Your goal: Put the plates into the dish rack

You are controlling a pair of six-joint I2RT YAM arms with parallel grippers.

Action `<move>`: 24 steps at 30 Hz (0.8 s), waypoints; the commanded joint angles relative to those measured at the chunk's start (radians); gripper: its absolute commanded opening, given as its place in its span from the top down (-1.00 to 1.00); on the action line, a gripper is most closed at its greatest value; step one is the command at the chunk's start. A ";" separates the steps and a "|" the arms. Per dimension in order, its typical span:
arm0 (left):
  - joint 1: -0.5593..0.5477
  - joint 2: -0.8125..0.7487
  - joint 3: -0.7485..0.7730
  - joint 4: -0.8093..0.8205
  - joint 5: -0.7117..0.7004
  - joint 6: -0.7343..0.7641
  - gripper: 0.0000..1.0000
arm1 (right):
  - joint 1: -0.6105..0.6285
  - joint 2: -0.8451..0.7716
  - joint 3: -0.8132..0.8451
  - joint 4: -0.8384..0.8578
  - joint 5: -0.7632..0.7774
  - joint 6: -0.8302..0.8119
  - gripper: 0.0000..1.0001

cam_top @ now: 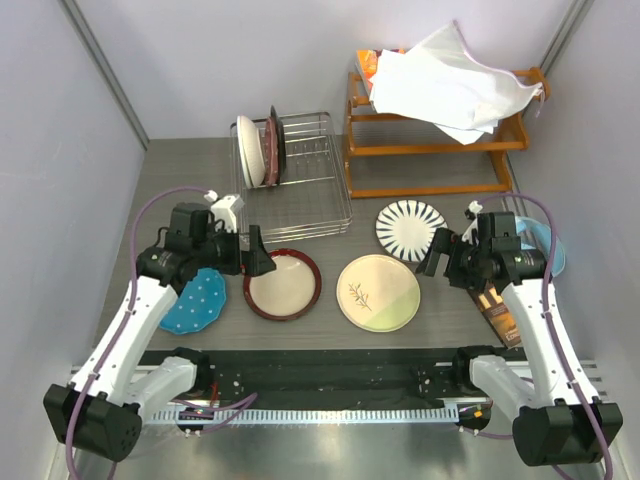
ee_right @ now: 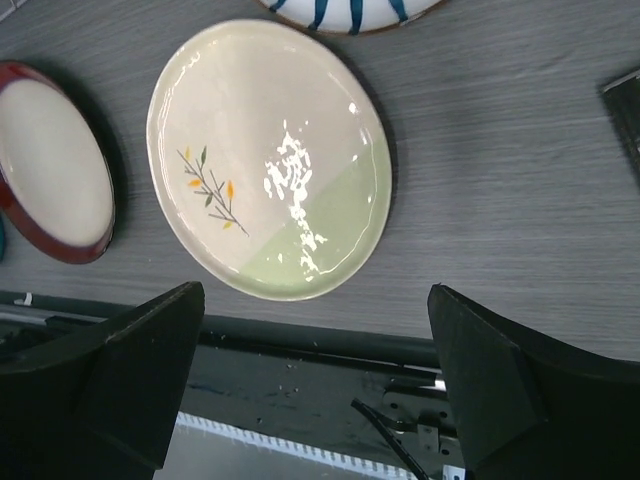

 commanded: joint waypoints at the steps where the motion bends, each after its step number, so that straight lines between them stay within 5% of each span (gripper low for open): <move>1: -0.054 0.024 -0.030 0.096 -0.029 -0.055 -0.92 | -0.007 -0.033 -0.081 0.093 -0.221 0.029 -0.99; 5: -0.126 0.075 -0.063 0.148 -0.038 -0.062 -0.79 | -0.025 0.004 -0.196 0.241 -0.411 0.076 -0.93; 10: -0.234 0.145 -0.054 0.187 -0.023 -0.041 -0.69 | -0.051 -0.002 -0.274 0.373 -0.433 0.121 -0.89; 17: -0.352 0.245 -0.028 0.285 0.005 -0.029 -0.54 | -0.067 -0.010 -0.291 0.359 -0.344 0.110 -0.87; 24: -0.455 0.438 0.054 0.363 -0.034 -0.048 -0.70 | -0.136 0.020 -0.296 0.318 -0.143 0.156 -0.86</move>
